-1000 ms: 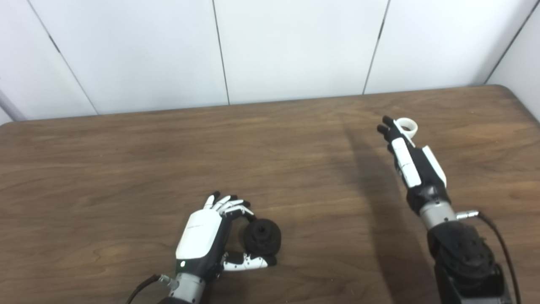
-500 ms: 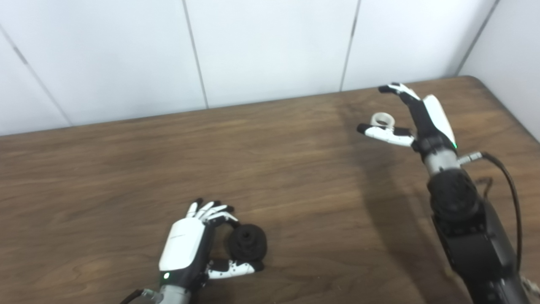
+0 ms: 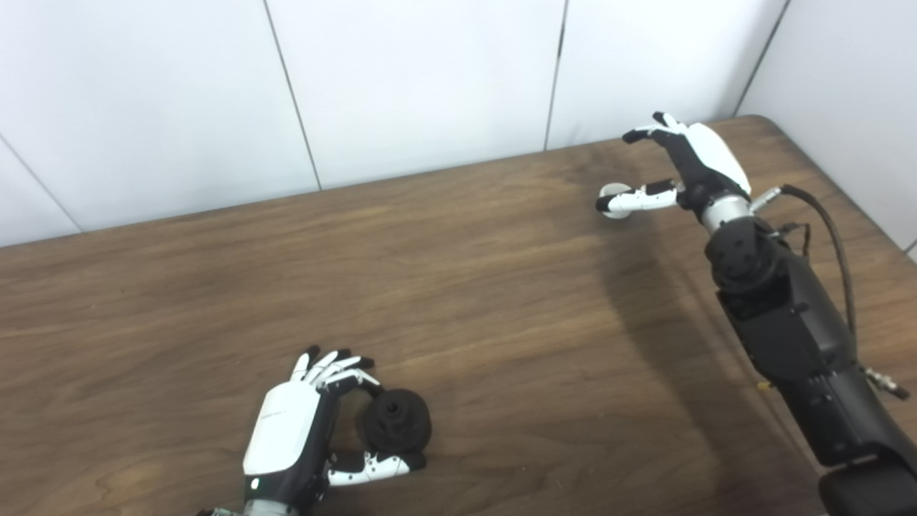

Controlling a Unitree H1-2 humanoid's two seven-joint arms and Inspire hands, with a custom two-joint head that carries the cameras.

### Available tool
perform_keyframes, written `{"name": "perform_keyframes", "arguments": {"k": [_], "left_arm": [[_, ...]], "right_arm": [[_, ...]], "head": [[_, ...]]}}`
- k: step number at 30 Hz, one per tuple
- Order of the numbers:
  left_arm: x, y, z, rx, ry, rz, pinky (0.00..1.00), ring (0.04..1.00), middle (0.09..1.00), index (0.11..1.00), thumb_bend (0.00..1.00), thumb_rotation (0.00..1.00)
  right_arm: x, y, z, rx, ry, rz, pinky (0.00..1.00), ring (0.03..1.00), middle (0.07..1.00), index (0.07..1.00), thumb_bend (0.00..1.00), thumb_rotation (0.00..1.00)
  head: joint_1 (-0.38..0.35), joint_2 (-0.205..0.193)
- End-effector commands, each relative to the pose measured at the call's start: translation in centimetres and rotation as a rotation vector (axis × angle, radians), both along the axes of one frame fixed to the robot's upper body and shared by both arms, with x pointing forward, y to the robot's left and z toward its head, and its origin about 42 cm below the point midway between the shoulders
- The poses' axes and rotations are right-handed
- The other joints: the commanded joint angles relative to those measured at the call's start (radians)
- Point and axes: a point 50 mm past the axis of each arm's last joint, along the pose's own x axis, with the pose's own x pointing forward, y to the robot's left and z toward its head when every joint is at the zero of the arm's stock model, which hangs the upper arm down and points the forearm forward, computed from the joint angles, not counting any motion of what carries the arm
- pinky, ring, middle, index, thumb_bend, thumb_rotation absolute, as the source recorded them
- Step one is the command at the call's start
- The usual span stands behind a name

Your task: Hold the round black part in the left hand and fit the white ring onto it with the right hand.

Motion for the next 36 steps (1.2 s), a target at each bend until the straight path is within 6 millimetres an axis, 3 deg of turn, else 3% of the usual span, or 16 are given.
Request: {"name": "perform_keyframes", "arguments": {"k": [1,14,36], "left_arm": [[-0.6,0.6,-1.0,0.027,0.054,-0.008,1.00,0.876,0.779,0.485,0.52,0.05],[-0.8,0.8,-1.0,0.027,0.051,-0.003,1.00,0.871,0.778,0.484,0.52,0.05],[-1.2,0.8,-0.8,0.018,0.055,-0.001,1.00,0.872,0.780,0.484,0.52,0.05]], "right_arm": [[1.4,-0.6,3.0,-0.073,-0.049,-0.002,1.00,1.000,0.999,0.785,0.82,0.33],[3.6,-1.8,1.9,-0.152,0.095,-0.035,1.00,1.000,0.997,0.759,0.87,0.30],[4.6,-1.1,0.7,-0.135,0.129,-0.046,1.00,1.000,0.991,0.733,0.82,0.29]], "head": [[-0.003,-0.002],[-0.012,-0.004],[-0.013,-0.009]]}}
